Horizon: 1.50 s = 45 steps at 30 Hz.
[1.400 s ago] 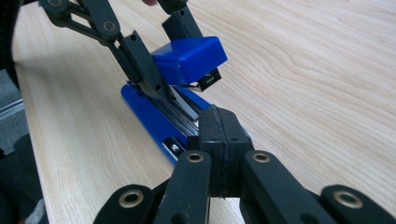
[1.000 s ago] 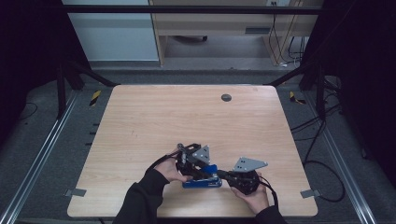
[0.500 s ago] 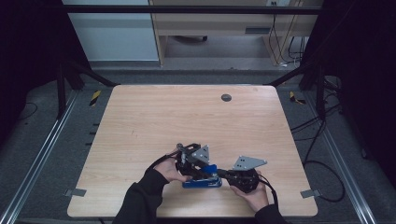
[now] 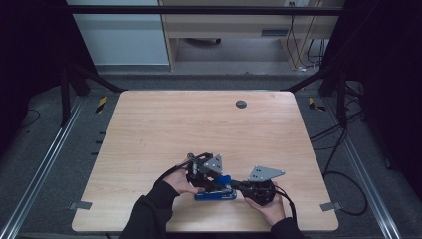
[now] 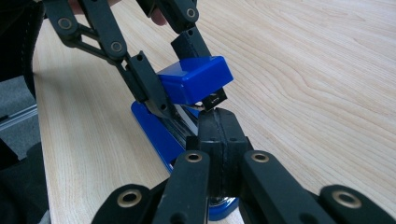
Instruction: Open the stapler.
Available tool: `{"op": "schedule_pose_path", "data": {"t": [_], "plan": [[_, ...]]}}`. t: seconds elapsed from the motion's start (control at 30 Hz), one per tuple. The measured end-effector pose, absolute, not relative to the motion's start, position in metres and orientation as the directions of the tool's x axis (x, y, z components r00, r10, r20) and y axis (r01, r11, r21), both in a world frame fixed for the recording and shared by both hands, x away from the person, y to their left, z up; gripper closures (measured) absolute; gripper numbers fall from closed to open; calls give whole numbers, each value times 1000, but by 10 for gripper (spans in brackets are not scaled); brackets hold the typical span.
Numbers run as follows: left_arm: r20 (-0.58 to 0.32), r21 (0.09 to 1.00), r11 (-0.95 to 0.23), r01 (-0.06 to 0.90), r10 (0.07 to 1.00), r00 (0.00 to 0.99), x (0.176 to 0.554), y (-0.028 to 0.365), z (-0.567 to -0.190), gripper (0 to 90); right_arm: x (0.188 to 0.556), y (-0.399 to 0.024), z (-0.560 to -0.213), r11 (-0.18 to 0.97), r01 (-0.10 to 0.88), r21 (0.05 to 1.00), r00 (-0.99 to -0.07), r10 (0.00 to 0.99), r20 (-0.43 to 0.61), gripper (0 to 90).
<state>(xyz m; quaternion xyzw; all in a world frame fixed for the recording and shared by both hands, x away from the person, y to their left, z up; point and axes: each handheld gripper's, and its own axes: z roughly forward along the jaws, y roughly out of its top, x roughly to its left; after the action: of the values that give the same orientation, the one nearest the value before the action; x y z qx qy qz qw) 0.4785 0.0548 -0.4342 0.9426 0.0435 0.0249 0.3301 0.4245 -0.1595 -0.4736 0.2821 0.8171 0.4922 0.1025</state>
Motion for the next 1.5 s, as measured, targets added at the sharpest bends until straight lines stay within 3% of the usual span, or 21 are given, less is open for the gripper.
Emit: {"op": "schedule_pose_path", "data": {"t": [0.3,0.6,1.13,1.5], "plan": [[19,654,-753,75,115,993,469,66,-421,493,425,-160,-474,358,362,861,-820,561,111,900],[47,749,-647,143,267,962,455,93,-398,469,425,-160,-474,354,368,860,-819,561,120,900],[-7,885,-376,275,579,815,426,104,-434,558,425,-161,-475,361,366,858,-822,558,116,900],[-93,938,-169,302,718,690,394,114,-455,688,425,-160,-475,360,370,856,-820,559,120,900]]}}
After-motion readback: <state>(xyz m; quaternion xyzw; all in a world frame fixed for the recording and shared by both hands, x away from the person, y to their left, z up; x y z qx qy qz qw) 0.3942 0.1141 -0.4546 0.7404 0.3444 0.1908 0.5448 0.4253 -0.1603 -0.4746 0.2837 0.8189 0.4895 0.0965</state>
